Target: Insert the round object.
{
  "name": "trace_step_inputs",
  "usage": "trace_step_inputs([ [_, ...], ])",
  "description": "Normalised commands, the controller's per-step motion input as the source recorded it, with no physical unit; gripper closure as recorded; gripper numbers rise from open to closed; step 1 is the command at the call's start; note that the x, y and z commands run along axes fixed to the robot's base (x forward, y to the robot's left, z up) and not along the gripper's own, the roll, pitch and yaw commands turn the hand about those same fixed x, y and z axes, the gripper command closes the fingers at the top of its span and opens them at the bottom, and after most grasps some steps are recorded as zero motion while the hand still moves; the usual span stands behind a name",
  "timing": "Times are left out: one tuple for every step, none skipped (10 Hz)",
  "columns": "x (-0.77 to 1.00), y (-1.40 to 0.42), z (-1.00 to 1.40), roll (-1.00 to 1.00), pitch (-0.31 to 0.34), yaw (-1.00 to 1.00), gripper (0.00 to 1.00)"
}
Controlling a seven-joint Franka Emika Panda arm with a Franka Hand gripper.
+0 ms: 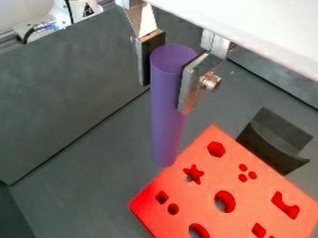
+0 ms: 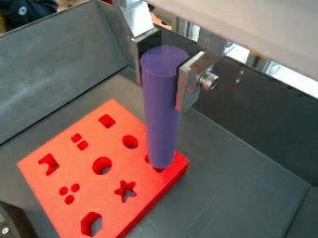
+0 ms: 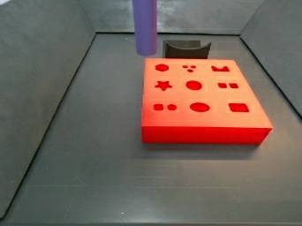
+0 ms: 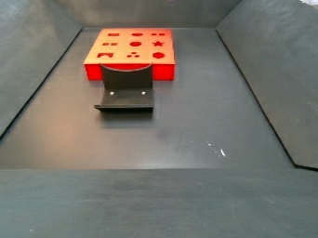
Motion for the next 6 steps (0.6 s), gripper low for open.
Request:
trace_step_inputs([
  [0.24,0.02,-0.57,0.04,-0.057,0.0,1.0],
  [0.24,0.18,-0.74,0.07,-0.169,0.0,1.0],
  [0.71,0.26,-0.62,0.02,-0.209,0.0,1.0],
  [0.97,0.29,-0.34,-0.04,-0.247,0.0,1.0],
  [1.0,0.27,-0.21,0.0,-0.243,0.0,1.0],
  [1.0,0.28,-0.24,0.0,-0.2,0.0,1.0],
])
